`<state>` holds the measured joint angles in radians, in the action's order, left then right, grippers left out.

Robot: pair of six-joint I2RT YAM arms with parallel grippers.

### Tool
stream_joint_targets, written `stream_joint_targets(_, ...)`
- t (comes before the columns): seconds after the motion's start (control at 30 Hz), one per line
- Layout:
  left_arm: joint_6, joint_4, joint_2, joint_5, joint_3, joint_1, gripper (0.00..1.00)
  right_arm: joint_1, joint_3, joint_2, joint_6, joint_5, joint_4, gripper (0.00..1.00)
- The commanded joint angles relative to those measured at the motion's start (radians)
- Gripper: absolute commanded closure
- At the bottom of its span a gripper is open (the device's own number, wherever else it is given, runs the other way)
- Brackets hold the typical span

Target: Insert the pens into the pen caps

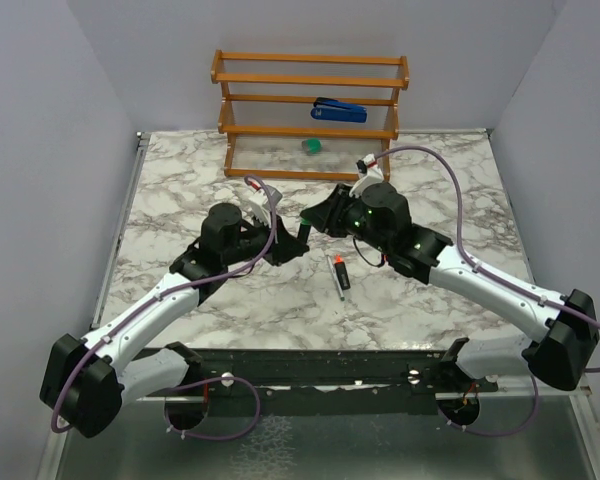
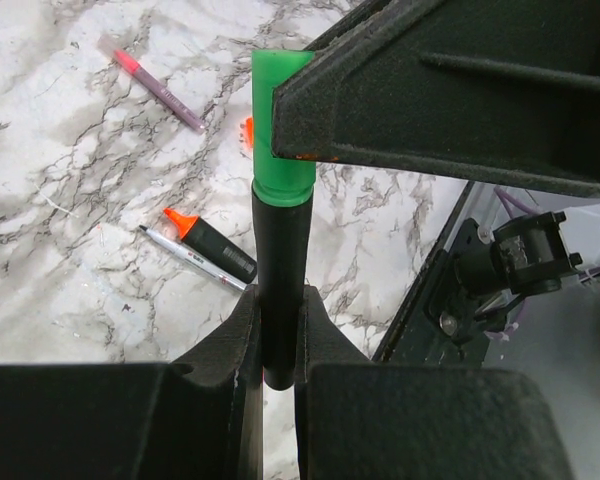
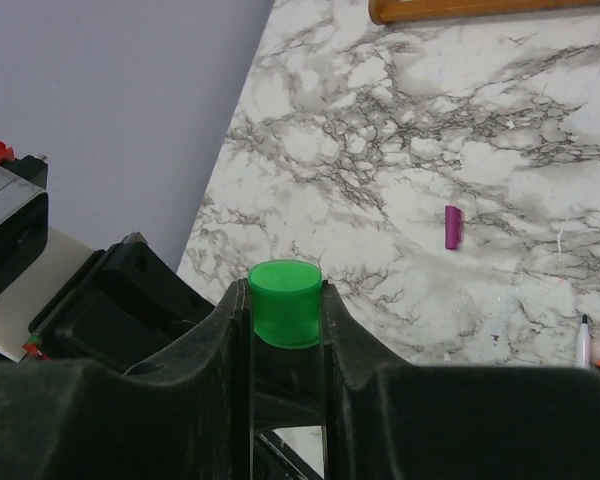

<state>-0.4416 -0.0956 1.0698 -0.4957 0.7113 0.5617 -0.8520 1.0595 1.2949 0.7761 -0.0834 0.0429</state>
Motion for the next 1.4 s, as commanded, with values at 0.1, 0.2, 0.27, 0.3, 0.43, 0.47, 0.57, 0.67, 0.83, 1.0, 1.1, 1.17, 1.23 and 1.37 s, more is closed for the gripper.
stream_joint_targets(0.1, 0.032, -0.216, 0.016, 0.217, 0.137, -0.019, 1.00, -0.137, -0.017, -0.008, -0.022, 0.317, 0.276, 1.00)
stream_joint_targets(0.2, 0.047, -0.202, 0.020, 0.232, 0.152, -0.020, 1.00, -0.140, -0.019, 0.001, -0.033, 0.342, 0.283, 1.00)
stream_joint_targets(0.27, 0.059, -0.190, 0.022, 0.245, 0.159, -0.020, 1.00, -0.144, -0.014, 0.011, -0.043, 0.357, 0.290, 1.00)
stream_joint_targets(0.3, 0.064, -0.185, 0.022, 0.251, 0.161, -0.021, 1.00, -0.147, -0.011, 0.015, -0.050, 0.363, 0.295, 1.00)
stream_joint_targets(0.43, 0.092, -0.167, 0.021, 0.277, 0.169, -0.022, 1.00, -0.153, 0.007, 0.031, -0.076, 0.367, 0.331, 1.00)
stream_joint_targets(0.47, 0.099, -0.162, 0.024, 0.285, 0.173, -0.023, 1.00, -0.153, 0.008, 0.031, -0.079, 0.367, 0.337, 1.00)
stream_joint_targets(0.57, 0.112, -0.159, 0.022, 0.304, 0.178, -0.026, 1.00, -0.152, 0.005, 0.029, -0.083, 0.366, 0.345, 1.00)
stream_joint_targets(0.67, 0.117, -0.158, 0.022, 0.312, 0.184, -0.032, 1.00, -0.155, 0.002, 0.027, -0.083, 0.369, 0.347, 1.00)
stream_joint_targets(0.83, 0.127, -0.149, 0.016, 0.316, 0.197, -0.048, 1.00, -0.156, -0.005, 0.017, -0.080, 0.372, 0.353, 1.00)
stream_joint_targets(1.0, 0.126, -0.147, 0.006, 0.309, 0.198, -0.067, 1.00, -0.162, -0.018, 0.009, -0.078, 0.375, 0.354, 1.00)
stream_joint_targets(1.1, 0.123, -0.150, 0.000, 0.309, 0.192, -0.073, 1.00, -0.166, -0.025, 0.008, -0.074, 0.375, 0.352, 1.00)
stream_joint_targets(1.17, 0.121, -0.153, -0.004, 0.308, 0.190, -0.076, 1.00, -0.168, -0.031, 0.010, -0.072, 0.379, 0.346, 1.00)
stream_joint_targets(1.23, 0.121, -0.156, -0.007, 0.308, 0.191, -0.079, 1.00, -0.171, -0.033, 0.013, -0.071, 0.383, 0.343, 1.00)
stream_joint_targets(1.37, 0.125, -0.158, -0.005, 0.307, 0.199, -0.087, 1.00, -0.177, -0.042, 0.022, -0.063, 0.390, 0.330, 1.00)
